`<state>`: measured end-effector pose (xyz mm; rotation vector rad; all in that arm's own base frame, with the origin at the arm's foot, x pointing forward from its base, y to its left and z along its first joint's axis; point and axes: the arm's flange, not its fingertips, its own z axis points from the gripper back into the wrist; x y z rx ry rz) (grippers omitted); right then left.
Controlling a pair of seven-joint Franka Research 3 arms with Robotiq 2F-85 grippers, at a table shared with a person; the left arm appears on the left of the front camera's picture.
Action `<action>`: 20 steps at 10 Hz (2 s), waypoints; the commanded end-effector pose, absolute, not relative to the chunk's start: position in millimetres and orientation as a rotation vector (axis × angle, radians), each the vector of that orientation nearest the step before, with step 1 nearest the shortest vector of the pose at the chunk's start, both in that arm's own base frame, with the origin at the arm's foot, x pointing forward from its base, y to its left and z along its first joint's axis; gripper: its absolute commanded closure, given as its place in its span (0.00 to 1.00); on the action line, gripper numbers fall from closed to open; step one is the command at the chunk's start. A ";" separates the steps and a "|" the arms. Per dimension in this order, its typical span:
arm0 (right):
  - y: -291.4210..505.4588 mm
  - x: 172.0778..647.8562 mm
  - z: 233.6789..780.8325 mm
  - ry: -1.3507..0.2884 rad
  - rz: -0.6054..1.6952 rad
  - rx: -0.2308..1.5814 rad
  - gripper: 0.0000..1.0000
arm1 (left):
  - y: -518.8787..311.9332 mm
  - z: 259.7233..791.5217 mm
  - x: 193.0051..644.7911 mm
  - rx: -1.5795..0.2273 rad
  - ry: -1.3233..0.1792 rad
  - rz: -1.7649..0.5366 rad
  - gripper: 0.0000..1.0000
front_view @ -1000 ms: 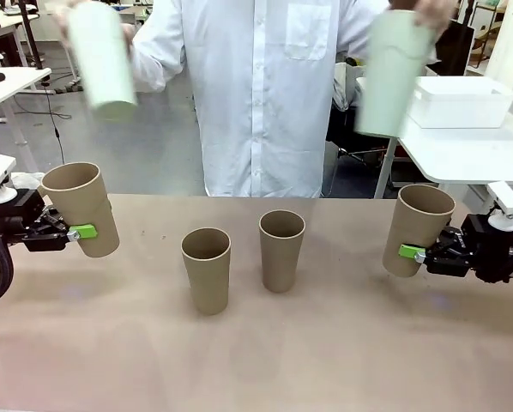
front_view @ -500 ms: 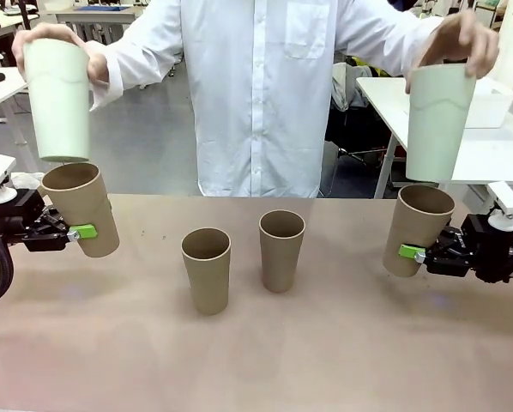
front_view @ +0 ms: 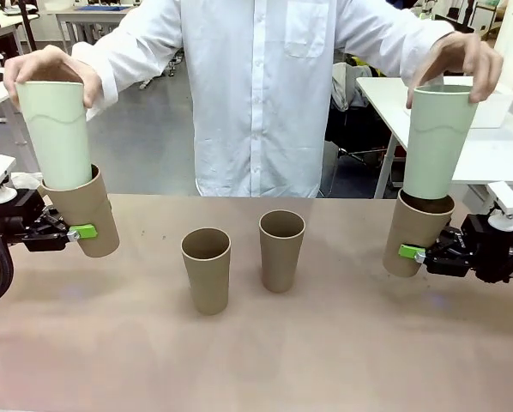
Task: Stack the cups and store them in the basket.
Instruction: Place the stack of Reusable plastic cups into the Pantry Basket.
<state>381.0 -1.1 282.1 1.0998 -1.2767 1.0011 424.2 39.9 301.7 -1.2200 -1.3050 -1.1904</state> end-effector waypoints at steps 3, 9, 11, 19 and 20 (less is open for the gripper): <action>0.2 382.8 285.6 -1.275 0.997 1.092 0.16 | 38.9 305.1 425.0 -1.220 -1.312 -1.199 0.16; 0.2 382.8 285.6 -1.275 0.997 1.092 0.16 | 38.9 305.1 425.0 -1.220 -1.312 -1.199 0.16; 0.2 382.8 285.6 -1.275 0.997 1.092 0.16 | 38.9 305.1 425.0 -1.220 -1.312 -1.199 0.16; 0.2 382.8 285.6 -1.275 0.997 1.092 0.16 | 38.9 305.1 425.0 -1.220 -1.312 -1.199 0.16; 0.2 382.8 285.6 -1.275 0.997 1.092 0.16 | 38.9 305.1 425.0 -1.220 -1.312 -1.199 0.16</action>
